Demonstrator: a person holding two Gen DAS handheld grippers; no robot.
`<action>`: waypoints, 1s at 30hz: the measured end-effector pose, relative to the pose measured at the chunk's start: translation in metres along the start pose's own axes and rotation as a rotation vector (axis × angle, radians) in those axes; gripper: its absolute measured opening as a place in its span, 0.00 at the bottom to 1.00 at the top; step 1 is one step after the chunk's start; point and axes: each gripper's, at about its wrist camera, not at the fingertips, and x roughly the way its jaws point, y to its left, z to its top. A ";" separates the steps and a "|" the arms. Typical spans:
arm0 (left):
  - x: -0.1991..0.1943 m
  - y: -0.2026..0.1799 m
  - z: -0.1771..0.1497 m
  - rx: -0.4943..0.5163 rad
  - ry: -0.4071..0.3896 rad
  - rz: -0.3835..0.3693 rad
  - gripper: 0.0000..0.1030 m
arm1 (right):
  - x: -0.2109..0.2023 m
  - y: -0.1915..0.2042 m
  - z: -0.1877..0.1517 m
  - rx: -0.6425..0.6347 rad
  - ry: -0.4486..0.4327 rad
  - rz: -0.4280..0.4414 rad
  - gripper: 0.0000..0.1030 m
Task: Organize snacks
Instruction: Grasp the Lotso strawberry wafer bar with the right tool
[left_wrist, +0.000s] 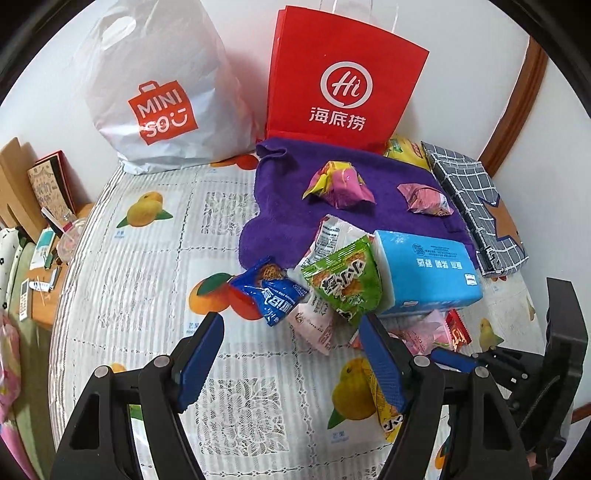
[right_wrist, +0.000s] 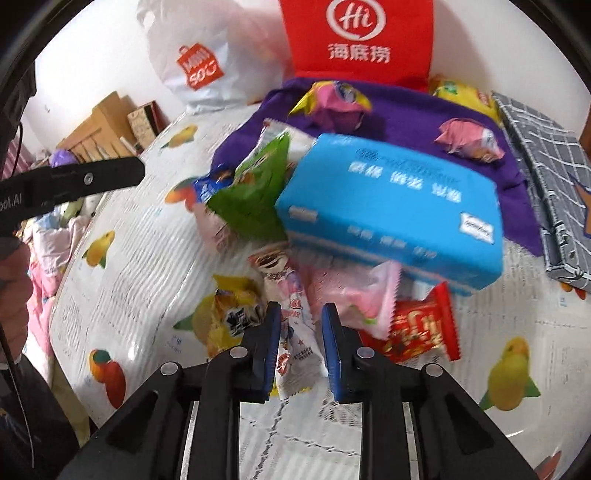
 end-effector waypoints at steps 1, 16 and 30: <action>0.001 0.001 -0.001 -0.003 0.003 -0.001 0.72 | 0.001 0.003 0.000 -0.009 0.002 0.001 0.24; 0.005 0.013 -0.011 -0.027 0.011 -0.002 0.72 | 0.010 0.008 -0.003 -0.044 -0.011 -0.020 0.17; 0.003 -0.034 -0.038 0.036 0.032 -0.093 0.72 | -0.063 -0.057 -0.055 0.087 -0.170 -0.181 0.18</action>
